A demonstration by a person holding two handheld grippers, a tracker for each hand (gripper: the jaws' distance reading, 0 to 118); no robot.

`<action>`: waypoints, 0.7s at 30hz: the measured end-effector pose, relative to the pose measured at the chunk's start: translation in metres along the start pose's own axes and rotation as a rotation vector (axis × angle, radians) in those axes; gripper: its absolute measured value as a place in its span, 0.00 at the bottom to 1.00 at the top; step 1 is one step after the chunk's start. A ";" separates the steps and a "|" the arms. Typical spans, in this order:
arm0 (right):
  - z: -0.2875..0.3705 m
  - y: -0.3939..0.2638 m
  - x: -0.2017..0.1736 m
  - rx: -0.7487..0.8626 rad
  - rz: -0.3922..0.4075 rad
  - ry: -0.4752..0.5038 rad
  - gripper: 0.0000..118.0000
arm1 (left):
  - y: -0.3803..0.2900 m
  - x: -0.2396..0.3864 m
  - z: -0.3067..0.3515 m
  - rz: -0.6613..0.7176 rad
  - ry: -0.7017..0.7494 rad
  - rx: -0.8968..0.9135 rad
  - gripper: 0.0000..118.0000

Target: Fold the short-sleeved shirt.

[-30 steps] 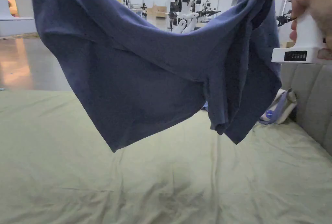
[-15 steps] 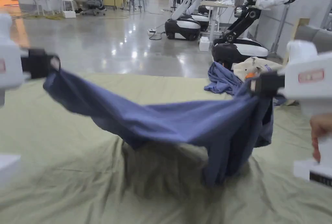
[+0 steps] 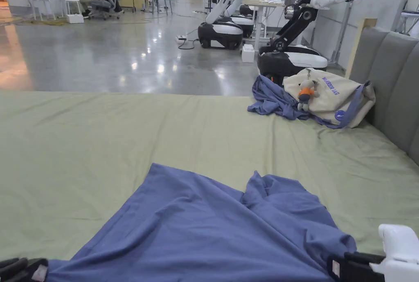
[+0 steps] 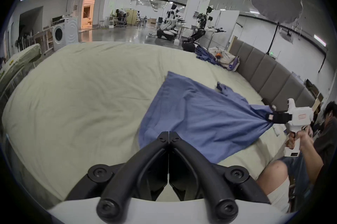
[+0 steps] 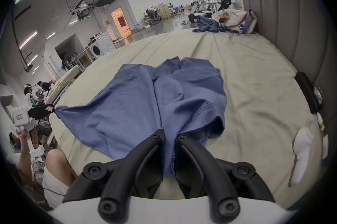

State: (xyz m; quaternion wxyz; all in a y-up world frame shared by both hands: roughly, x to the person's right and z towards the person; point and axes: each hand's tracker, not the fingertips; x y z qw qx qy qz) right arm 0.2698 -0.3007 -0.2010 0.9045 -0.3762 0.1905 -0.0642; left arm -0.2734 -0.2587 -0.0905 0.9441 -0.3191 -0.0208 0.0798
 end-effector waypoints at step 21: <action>0.120 -0.005 -0.087 0.685 0.169 -0.264 0.93 | 0.008 0.011 0.075 -0.202 0.160 0.628 0.96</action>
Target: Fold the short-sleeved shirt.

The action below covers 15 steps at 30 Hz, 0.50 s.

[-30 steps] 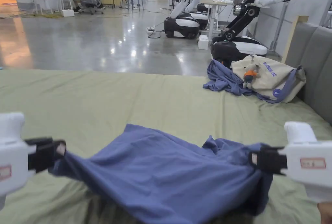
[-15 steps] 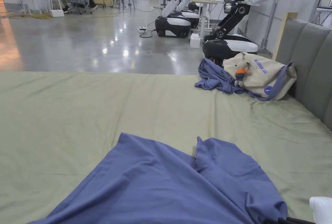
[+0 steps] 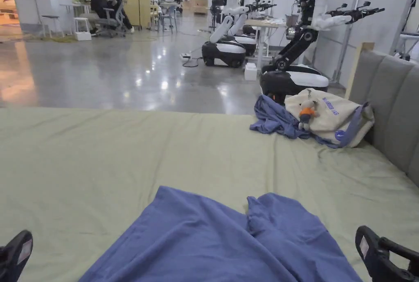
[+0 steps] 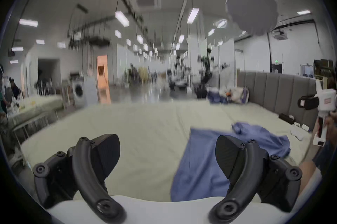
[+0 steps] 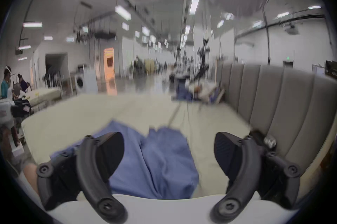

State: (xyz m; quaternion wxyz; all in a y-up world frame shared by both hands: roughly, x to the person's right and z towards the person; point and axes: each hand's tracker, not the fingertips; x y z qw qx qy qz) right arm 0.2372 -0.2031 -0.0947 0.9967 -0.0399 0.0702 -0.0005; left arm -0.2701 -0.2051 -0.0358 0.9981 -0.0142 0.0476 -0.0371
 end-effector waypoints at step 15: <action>0.063 -0.041 -0.063 0.039 0.062 -0.020 0.02 | -0.044 0.009 0.031 0.088 -0.048 -0.055 0.00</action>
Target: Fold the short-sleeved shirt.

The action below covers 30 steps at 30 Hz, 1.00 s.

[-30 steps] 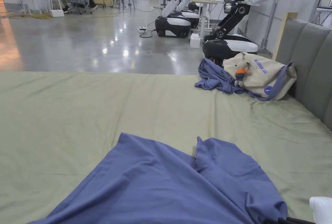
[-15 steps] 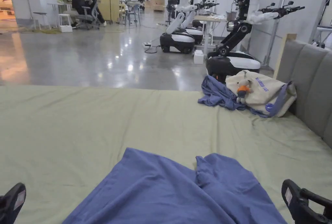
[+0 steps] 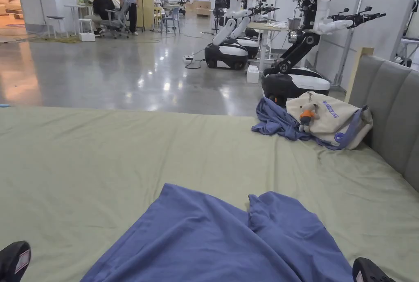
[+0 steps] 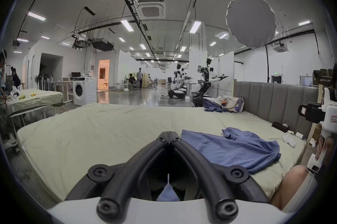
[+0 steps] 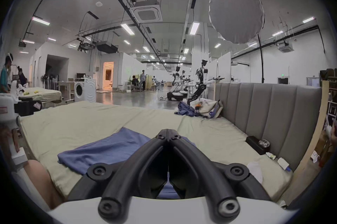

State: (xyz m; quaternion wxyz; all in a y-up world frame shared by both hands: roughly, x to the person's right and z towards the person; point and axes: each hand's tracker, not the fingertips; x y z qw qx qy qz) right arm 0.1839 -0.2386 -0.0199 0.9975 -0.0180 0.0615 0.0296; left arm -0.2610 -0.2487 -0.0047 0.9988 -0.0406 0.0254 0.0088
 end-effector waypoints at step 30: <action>-0.060 -0.026 0.039 -0.235 -0.017 0.001 0.02 | -0.066 0.089 -0.547 -0.332 -0.415 -0.803 0.99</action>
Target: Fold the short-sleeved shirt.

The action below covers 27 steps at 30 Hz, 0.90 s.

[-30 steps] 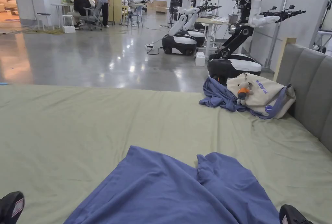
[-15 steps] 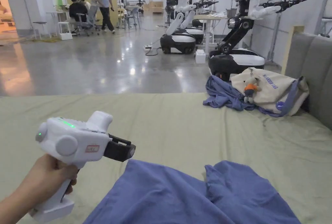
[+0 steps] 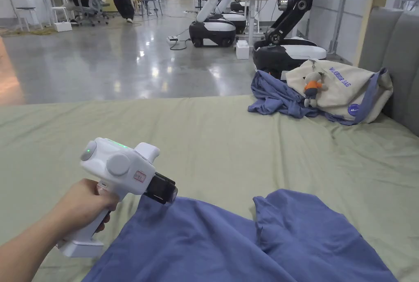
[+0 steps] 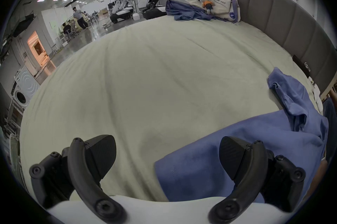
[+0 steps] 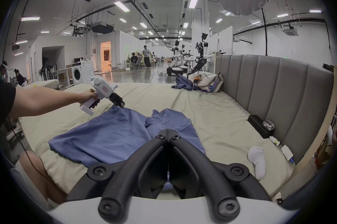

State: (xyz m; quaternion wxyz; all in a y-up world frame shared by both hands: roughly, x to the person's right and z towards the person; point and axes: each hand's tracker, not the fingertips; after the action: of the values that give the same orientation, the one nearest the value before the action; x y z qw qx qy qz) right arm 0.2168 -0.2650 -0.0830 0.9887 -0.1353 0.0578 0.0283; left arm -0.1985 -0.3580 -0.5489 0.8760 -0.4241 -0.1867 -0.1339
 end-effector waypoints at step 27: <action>-0.221 0.076 0.085 -0.322 -0.017 0.080 1.00 | -0.014 0.027 0.097 -0.027 -0.019 0.125 0.04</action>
State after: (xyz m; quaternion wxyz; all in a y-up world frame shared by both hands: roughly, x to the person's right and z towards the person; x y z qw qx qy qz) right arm 0.2720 -0.2486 -0.3250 0.9514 -0.2933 0.0905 0.0232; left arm -0.2002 -0.2913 -0.4716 0.8972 -0.3671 -0.2086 -0.1298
